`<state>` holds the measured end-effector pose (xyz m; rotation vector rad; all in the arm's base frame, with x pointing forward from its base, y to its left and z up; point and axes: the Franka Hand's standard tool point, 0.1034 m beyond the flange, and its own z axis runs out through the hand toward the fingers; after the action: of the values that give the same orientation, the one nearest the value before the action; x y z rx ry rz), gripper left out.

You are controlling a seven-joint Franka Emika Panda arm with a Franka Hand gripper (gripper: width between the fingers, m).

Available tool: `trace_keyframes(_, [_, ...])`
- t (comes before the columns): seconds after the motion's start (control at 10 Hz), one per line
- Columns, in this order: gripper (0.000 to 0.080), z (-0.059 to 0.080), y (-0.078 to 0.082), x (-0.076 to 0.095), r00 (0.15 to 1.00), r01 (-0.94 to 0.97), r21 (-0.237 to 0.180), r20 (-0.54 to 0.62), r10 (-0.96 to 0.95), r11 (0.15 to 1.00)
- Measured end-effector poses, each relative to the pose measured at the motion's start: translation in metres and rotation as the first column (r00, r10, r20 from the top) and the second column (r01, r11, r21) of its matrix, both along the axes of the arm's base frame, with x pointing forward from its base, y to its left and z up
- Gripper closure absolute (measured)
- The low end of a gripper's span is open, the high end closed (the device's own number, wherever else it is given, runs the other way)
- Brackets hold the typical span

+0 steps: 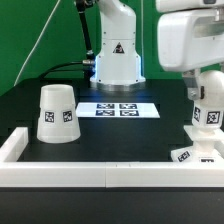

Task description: Assemble lamp

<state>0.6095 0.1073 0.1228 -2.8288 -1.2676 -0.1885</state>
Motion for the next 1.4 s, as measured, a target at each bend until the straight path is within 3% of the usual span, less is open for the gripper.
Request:
trace_keyframes(0.3, [0.0101, -0.003, 0.000, 0.003, 0.972, -0.236, -0.047, 0.007, 0.236, 0.971])
trace_keyframes(0.6, [0.0101, -0.004, -0.002, 0.002, 0.975, -0.220, -0.050, 0.004, 0.220, 0.974])
trace_keyframes(0.7, [0.0191, -0.004, -0.002, 0.002, 0.975, -0.220, -0.050, 0.004, 0.220, 0.974])
trace_keyframes(0.8, [0.0191, -0.004, -0.002, 0.002, 0.975, -0.220, -0.050, 0.004, 0.220, 0.974])
trace_keyframes(1.2, [0.0222, -0.004, -0.006, 0.002, 0.988, -0.153, -0.040, 0.004, 0.153, 0.987])
trace_keyframes(1.4, [0.0222, -0.005, -0.011, 0.000, 0.995, 0.101, 0.015, 0.018, -0.102, 0.995])
